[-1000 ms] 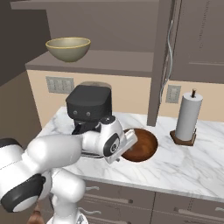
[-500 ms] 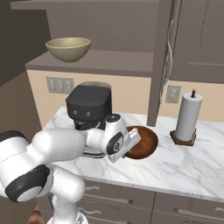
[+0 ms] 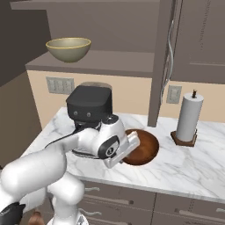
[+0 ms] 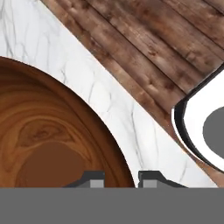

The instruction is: Open the cabinet. Pick the bowls from the counter and place them in the cabinet. Then close the cabinet.

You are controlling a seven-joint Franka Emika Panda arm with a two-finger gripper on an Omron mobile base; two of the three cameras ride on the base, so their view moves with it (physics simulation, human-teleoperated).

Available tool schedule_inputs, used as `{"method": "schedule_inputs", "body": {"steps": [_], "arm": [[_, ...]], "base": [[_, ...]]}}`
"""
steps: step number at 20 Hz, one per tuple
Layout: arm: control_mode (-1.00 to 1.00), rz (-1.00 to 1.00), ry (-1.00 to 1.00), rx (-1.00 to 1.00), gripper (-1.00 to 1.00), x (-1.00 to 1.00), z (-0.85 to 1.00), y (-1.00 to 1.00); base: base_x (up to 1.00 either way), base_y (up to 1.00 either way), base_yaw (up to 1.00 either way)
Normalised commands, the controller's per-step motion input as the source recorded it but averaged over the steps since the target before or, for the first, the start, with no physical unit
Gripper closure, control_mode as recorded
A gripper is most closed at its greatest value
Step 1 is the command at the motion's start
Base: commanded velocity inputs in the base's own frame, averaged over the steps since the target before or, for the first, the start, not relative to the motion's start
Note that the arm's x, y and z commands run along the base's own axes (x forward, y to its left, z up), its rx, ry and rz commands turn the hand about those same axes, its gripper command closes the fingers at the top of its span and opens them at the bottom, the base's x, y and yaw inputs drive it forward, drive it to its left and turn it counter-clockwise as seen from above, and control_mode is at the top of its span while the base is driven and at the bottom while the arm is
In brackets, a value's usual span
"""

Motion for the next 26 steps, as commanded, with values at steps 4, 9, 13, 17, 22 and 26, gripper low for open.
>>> {"method": "schedule_inputs", "body": {"steps": [4,9,13,17,22,26], "arm": [[-1.00,0.03,0.00,-0.12,1.00,-0.76,0.73,0.81],[-1.00,0.06,0.01,-0.13,1.00,-0.67,0.88,0.63],[-1.00,0.06,0.03,-0.10,1.00,-0.72,1.00,0.46],[-1.00,0.06,0.03,-0.10,1.00,-0.74,1.00,0.39],[-1.00,0.10,0.02,-0.09,1.00,-0.52,1.00,0.44],[-1.00,0.14,0.00,-0.06,1.00,-0.43,1.00,0.46]], "base": [[0.00,0.00,0.00],[0.00,0.00,0.00],[0.00,0.00,0.00],[0.00,0.00,0.00],[0.00,0.00,0.00],[0.00,0.00,0.00]]}}
